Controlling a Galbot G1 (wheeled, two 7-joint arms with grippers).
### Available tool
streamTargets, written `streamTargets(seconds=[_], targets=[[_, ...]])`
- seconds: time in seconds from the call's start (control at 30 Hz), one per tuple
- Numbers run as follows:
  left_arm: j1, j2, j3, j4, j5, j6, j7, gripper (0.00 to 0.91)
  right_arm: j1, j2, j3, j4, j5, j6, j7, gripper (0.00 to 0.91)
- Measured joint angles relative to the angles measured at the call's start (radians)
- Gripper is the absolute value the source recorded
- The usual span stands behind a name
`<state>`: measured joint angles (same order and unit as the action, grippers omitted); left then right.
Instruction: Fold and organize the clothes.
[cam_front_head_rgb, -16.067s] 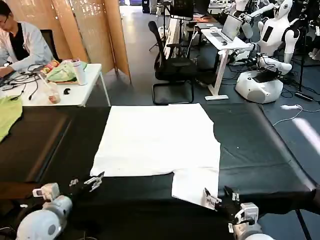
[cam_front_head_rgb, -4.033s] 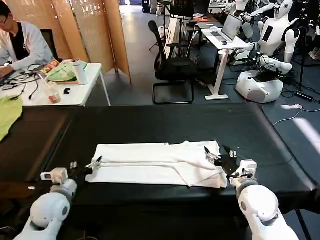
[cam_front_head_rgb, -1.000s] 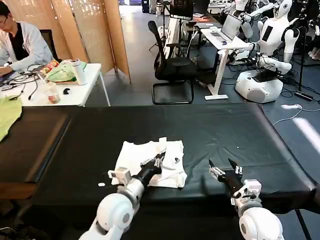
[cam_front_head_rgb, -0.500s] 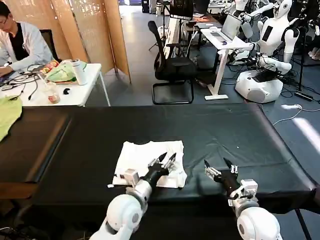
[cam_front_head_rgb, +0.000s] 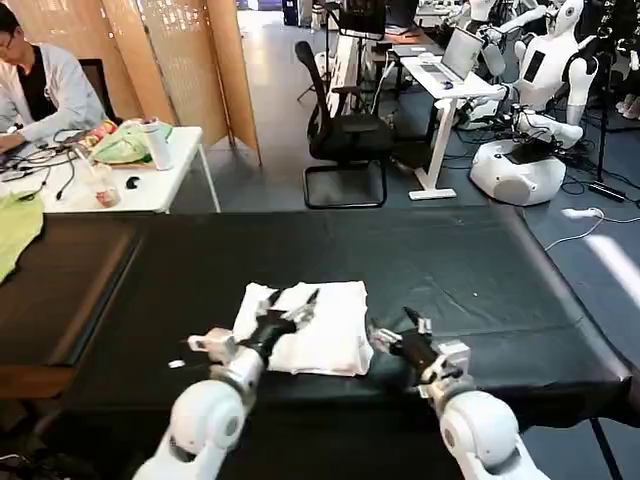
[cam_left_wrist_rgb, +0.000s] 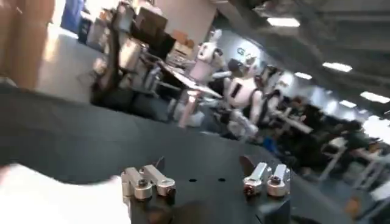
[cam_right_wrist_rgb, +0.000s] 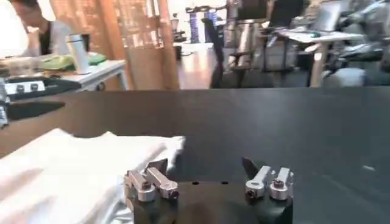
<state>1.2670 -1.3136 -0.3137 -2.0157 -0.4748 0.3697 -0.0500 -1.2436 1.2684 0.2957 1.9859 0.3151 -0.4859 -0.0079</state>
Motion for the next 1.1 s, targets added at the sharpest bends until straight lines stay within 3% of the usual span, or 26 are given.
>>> streamTargets(seconds=[0.17,0.37,0.57,0.73,0.97,1.0,1.03,1.07,1.1], targets=[[0.043,0.009,-0.045,0.005,0.054,-0.018,0.007,0.878,0.044,0.013,-0.047,-0.045,-0.139,-0.053,0.01,0.878],[0.081,0.001,-0.08,0.025,0.062,-0.026,0.014,0.878,0.043,-0.005,-0.024,-0.043,-0.202,-0.07,0.029,0.878],[0.081,-0.013,-0.105,0.062,0.046,-0.041,0.032,0.878,0.034,0.004,0.007,-0.009,-0.081,0.01,0.042,0.878],[0.072,-0.018,-0.136,0.117,-0.023,-0.07,0.052,0.878,0.008,-0.003,0.05,0.033,0.041,0.04,0.026,0.878],[0.073,-0.012,-0.194,0.171,-0.196,-0.071,0.074,0.868,-0.023,-0.008,0.092,0.066,0.077,0.043,0.024,0.878],[0.074,-0.01,-0.2,0.175,-0.211,-0.07,0.078,0.809,-0.023,-0.006,0.092,0.069,0.079,0.043,0.024,0.878],[0.075,-0.009,-0.206,0.178,-0.225,-0.069,0.079,0.566,-0.023,-0.003,0.092,0.071,0.08,0.042,0.024,0.878],[0.075,-0.009,-0.211,0.179,-0.239,-0.067,0.08,0.439,-0.023,-0.001,0.092,0.073,0.08,0.042,0.024,0.878],[0.076,-0.01,-0.214,0.18,-0.251,-0.065,0.081,0.146,-0.022,0.0,0.092,0.073,0.08,0.041,0.024,0.878]])
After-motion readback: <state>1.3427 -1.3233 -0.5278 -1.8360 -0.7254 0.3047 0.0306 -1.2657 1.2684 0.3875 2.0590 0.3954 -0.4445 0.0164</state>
